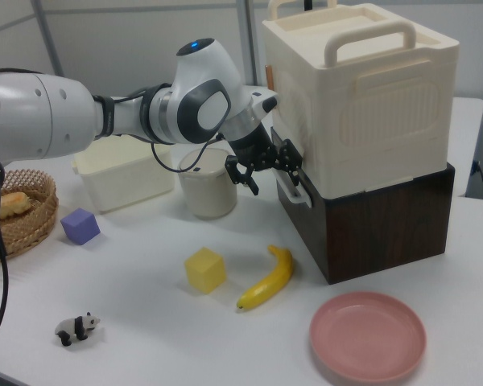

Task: Open the drawer
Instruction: 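Lower the gripper and hook it onto the white drawer handle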

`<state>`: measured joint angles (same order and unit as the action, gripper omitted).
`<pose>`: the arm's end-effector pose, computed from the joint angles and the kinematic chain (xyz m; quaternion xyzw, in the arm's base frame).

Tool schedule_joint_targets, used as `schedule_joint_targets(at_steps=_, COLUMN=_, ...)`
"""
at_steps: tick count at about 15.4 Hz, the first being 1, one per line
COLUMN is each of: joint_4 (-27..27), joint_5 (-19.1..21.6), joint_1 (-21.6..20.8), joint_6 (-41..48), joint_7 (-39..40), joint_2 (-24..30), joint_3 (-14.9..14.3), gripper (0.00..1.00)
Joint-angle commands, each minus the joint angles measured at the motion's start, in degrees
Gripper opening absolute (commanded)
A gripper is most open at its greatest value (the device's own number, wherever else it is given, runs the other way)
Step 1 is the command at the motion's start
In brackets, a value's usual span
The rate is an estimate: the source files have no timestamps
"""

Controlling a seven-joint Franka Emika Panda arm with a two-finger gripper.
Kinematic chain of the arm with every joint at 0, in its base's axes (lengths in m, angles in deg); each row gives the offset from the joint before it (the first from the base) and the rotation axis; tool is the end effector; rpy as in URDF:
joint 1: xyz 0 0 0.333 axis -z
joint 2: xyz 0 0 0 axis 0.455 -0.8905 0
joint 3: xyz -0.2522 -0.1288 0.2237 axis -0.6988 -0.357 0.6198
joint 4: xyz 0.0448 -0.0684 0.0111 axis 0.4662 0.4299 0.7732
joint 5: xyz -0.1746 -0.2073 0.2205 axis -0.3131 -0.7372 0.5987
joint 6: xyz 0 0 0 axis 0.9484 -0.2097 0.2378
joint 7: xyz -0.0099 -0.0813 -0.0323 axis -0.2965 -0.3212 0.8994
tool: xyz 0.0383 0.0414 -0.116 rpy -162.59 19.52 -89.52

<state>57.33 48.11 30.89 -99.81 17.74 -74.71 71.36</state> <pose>0.6714 -0.1395 0.4911 0.9701 0.1577 0.1149 0.1445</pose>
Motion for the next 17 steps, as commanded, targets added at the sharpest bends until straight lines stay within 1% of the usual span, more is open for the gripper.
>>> schedule_joint_targets(at_steps=1, joint_4=-0.5, joint_5=-2.6, joint_1=-0.9, joint_6=-2.3, joint_7=0.6, joint_2=-1.1, joint_3=-0.4, gripper=1.0)
schedule_joint_targets(at_steps=7, joint_4=-0.2, joint_5=-2.8, joint_1=-1.8, joint_6=-1.8, joint_7=0.7, joint_2=-1.0, joint_3=-0.4, gripper=1.0)
schedule_joint_targets(at_steps=9, joint_4=0.4, joint_5=-2.8, joint_1=-1.9, joint_6=-1.7, joint_7=0.9, joint_2=-1.0, joint_3=-0.4, gripper=0.95)
schedule_joint_targets(at_steps=17, joint_4=1.5, joint_5=-3.9, joint_1=-2.2, joint_6=-1.7, joint_7=1.5, joint_2=-1.1, joint_3=-0.4, gripper=0.93)
